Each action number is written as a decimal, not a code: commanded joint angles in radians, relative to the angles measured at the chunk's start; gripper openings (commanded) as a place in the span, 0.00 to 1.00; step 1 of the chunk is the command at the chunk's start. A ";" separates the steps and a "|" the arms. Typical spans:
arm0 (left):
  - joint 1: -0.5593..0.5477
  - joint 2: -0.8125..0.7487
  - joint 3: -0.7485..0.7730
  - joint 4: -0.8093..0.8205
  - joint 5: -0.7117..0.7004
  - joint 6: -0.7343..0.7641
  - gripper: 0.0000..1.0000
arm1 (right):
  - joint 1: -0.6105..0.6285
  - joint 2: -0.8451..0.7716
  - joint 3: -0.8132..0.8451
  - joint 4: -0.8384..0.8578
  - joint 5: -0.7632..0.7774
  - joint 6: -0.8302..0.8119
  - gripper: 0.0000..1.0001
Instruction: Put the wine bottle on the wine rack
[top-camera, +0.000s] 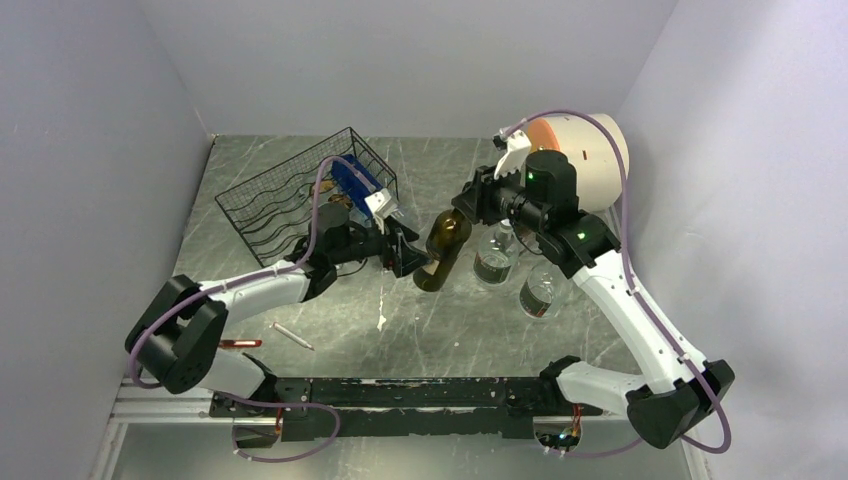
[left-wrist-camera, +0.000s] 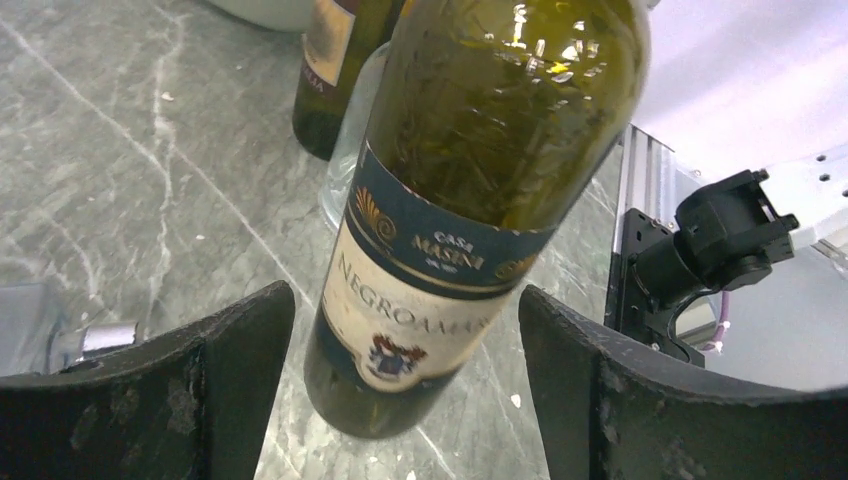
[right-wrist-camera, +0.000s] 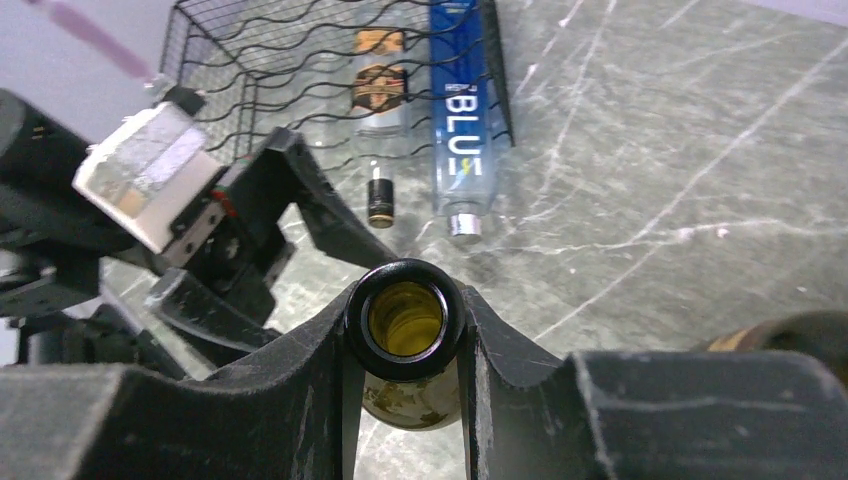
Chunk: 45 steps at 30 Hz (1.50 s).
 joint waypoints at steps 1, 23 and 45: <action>-0.008 0.035 -0.029 0.230 0.107 -0.013 0.87 | -0.003 -0.053 0.016 0.125 -0.144 0.041 0.00; -0.016 0.162 -0.110 0.780 0.432 -0.335 0.82 | -0.002 -0.066 0.011 0.296 -0.757 0.022 0.00; -0.128 0.074 -0.094 0.636 0.183 -0.248 0.98 | -0.003 -0.064 -0.049 0.453 -0.650 0.096 0.00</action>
